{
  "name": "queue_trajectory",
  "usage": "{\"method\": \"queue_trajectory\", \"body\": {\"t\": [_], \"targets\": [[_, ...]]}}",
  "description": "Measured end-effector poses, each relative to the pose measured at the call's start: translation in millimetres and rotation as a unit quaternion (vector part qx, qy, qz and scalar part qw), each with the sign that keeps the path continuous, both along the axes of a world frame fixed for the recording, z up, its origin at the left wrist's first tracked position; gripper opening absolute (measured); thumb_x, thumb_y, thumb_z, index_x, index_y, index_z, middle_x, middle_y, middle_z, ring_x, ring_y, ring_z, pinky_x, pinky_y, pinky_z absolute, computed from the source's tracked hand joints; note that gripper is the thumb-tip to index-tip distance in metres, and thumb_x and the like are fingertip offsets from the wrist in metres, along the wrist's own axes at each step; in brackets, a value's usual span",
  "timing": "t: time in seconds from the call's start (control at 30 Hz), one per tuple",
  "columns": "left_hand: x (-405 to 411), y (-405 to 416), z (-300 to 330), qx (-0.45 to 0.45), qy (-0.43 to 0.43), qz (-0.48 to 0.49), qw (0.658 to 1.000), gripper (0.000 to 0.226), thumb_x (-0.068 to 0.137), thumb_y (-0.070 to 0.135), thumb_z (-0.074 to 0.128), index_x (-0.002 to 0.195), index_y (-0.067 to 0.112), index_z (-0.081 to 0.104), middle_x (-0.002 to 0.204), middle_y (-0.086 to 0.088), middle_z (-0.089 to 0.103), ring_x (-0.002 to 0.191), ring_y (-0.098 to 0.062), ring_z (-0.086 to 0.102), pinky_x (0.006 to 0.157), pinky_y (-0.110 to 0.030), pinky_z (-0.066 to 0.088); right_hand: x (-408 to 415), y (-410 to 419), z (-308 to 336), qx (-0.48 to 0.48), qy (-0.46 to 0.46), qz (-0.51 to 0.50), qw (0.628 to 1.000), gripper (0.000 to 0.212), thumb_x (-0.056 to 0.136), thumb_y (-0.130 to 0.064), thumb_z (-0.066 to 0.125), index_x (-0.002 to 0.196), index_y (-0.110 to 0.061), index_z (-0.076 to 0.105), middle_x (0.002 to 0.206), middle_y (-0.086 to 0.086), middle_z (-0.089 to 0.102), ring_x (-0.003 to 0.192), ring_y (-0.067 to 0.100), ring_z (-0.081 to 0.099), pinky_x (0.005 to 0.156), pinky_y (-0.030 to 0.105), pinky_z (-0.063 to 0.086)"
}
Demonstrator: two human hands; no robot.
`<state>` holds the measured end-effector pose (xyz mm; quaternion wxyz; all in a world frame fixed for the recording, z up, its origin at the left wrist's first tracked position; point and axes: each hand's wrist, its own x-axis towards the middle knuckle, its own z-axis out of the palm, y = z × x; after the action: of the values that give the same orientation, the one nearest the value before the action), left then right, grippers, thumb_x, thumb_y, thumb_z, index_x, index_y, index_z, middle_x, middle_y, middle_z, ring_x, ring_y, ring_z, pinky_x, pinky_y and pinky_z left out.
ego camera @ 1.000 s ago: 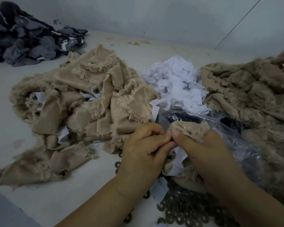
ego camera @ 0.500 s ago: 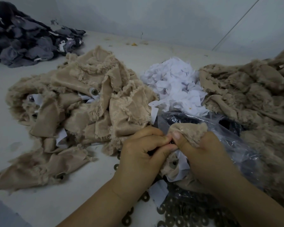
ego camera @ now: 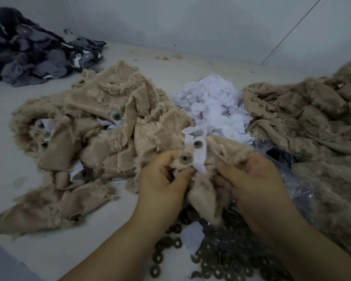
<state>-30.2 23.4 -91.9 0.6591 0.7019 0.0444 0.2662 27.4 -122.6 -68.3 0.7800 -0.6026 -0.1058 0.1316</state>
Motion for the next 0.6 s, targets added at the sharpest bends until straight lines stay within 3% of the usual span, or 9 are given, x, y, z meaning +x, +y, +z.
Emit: {"method": "queue_trajectory", "body": {"t": [0.1,0.17,0.27,0.33,0.47,0.53,0.6], "targets": [[1.0,3.7,1.3,-0.095,-0.017,0.022,0.995,0.031,0.094,-0.003,0.057,0.104,0.025,0.068,0.099,-0.005,0.074,0.091,-0.027,0.072,0.077,-0.045,0.060,4.4,-3.6,6.3,0.010,-0.014,-0.069,0.997,0.024,0.090,0.003,0.064,0.105,-0.015,0.059,0.087,0.002,0.076,0.075,0.016,0.073,0.058,0.020,0.055],[-0.5,1.7,3.4,-0.101,-0.028,0.005,0.994,0.042,0.093,-0.007,0.056,0.111,0.030,0.063,0.106,0.000,0.073,0.096,-0.023,0.071,0.077,-0.036,0.060,4.7,-7.7,6.5,-0.059,-0.117,-0.096,0.987,0.043,0.080,-0.010,0.079,0.109,-0.031,0.056,0.101,-0.012,0.069,0.089,0.005,0.068,0.069,0.019,0.055],[-4.2,-4.9,8.0,-0.056,-0.058,-0.051,0.995,0.060,0.091,-0.014,0.053,0.126,0.034,0.052,0.118,0.025,0.065,0.102,-0.003,0.067,0.074,-0.019,0.056,-6.7,-5.9,10.7,-0.164,-0.239,0.012,0.957,0.084,0.063,-0.038,0.088,0.128,-0.064,0.042,0.134,-0.035,0.047,0.125,-0.008,0.050,0.089,0.020,0.053],[-5.6,-7.6,10.8,-0.009,-0.063,-0.050,0.997,0.064,0.091,-0.015,0.054,0.130,0.035,0.051,0.122,0.037,0.057,0.107,0.004,0.062,0.078,-0.014,0.053,-10.1,-4.1,6.9,-0.215,-0.251,0.075,0.941,0.096,0.065,-0.035,0.088,0.139,-0.064,0.033,0.139,-0.036,0.045,0.130,-0.009,0.046,0.096,0.026,0.053],[-5.4,0.3,23.0,0.145,-0.082,0.057,0.984,0.043,0.087,-0.008,0.058,0.112,0.025,0.068,0.118,0.010,0.063,0.116,-0.009,0.059,0.097,-0.028,0.050,-6.5,-2.7,3.3,-0.321,-0.319,-0.006,0.892,0.071,0.078,-0.011,0.081,0.134,-0.043,0.052,0.119,-0.029,0.062,0.110,-0.009,0.060,0.094,0.025,0.055],[0.0,11.3,35.6,0.229,-0.101,0.113,0.962,0.038,0.085,0.000,0.055,0.115,0.020,0.068,0.122,0.000,0.060,0.118,-0.011,0.056,0.100,-0.028,0.047,-5.3,-2.9,2.5,-0.329,-0.318,0.001,0.889,0.066,0.080,-0.009,0.079,0.136,-0.034,0.055,0.109,-0.019,0.069,0.096,-0.006,0.067,0.084,0.020,0.058],[10.9,26.6,49.1,0.317,-0.115,0.152,0.929,0.039,0.085,0.000,0.052,0.120,0.010,0.066,0.125,-0.010,0.057,0.118,-0.019,0.054,0.100,-0.028,0.046,-6.9,-2.4,0.8,-0.334,-0.333,0.021,0.881,0.060,0.082,-0.006,0.077,0.135,-0.028,0.058,0.098,-0.020,0.069,0.090,-0.008,0.066,0.077,0.011,0.055]]}}
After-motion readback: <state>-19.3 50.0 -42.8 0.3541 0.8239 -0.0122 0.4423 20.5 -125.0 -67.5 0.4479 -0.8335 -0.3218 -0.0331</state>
